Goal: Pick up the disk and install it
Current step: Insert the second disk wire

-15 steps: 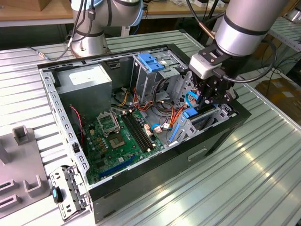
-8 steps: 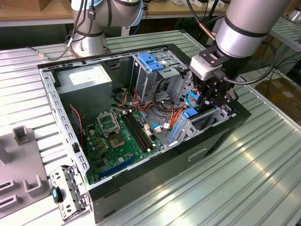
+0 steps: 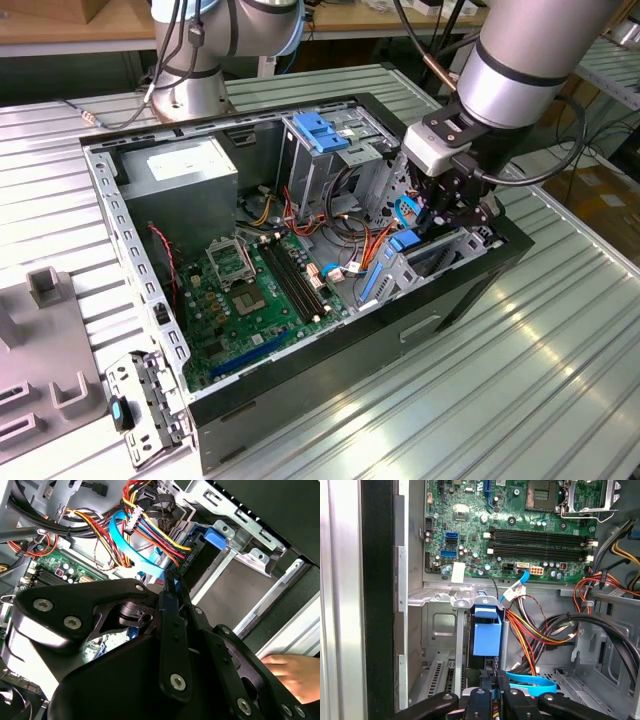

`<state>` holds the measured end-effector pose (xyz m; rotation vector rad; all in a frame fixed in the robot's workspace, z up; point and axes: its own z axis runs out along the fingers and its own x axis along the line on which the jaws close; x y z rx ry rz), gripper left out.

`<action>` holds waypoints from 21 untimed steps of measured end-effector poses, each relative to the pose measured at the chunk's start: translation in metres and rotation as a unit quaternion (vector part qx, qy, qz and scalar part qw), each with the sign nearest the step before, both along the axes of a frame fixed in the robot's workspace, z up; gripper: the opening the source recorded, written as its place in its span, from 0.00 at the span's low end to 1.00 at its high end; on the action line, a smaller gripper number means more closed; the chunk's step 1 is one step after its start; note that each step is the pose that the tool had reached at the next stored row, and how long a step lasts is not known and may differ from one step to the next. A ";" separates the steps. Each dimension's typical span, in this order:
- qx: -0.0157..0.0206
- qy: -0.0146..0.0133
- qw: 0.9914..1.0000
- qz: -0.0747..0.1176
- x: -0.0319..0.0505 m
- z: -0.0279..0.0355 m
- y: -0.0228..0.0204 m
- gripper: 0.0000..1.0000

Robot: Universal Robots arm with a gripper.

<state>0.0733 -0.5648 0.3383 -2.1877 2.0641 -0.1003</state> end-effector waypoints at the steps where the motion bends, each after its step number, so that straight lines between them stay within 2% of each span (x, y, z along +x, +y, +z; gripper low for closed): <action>1: 0.000 0.000 1.000 0.000 0.0000 -0.0001 0.0000 0.17; 2: 0.000 0.000 1.000 0.000 0.0000 0.0001 0.0000 0.24; 7: 0.000 0.000 1.000 0.000 0.0002 0.0048 0.0003 0.24; 12: 0.000 -0.001 1.000 0.000 0.0003 0.0182 0.0005 0.24; 16: 0.000 -0.002 1.000 0.000 0.0003 0.0185 0.0005 0.22; 17: 0.000 -0.002 1.000 0.000 0.0003 0.0185 0.0005 0.16; 18: 0.000 -0.002 1.000 0.000 0.0003 0.0185 0.0005 0.16; 19: 0.000 -0.002 1.000 0.000 0.0003 0.0185 0.0005 0.11; 21: 0.000 -0.002 1.000 0.000 0.0003 0.0185 0.0005 0.11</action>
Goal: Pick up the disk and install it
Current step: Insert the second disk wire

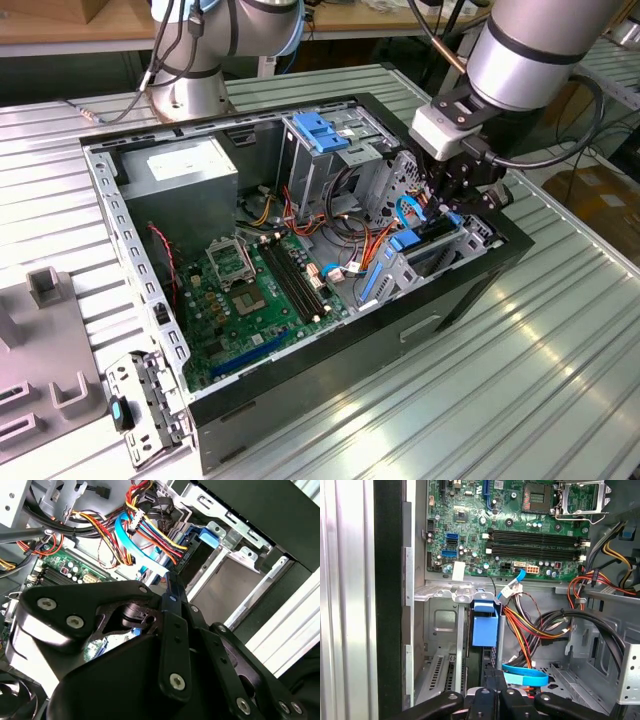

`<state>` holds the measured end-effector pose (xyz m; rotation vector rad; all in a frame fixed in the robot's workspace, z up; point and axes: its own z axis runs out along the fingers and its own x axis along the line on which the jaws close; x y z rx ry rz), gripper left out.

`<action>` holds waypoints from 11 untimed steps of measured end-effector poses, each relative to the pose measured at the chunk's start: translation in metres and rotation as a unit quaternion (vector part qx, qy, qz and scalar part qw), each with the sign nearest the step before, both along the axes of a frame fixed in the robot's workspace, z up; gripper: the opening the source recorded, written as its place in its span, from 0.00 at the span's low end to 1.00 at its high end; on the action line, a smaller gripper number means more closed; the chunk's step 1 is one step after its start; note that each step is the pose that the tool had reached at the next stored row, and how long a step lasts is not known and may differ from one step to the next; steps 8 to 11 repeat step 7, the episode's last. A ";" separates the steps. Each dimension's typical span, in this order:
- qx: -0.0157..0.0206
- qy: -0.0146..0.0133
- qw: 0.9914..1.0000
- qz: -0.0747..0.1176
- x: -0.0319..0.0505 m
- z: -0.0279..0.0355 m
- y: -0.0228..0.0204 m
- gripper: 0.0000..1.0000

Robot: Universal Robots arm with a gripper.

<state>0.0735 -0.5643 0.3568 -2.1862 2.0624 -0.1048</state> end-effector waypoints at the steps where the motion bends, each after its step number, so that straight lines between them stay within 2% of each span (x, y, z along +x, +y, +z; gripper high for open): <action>1: 0.000 0.000 1.000 0.000 0.0000 0.0000 0.0000 0.11; 11: 0.000 0.000 1.000 0.000 0.0000 0.0000 0.0000 0.11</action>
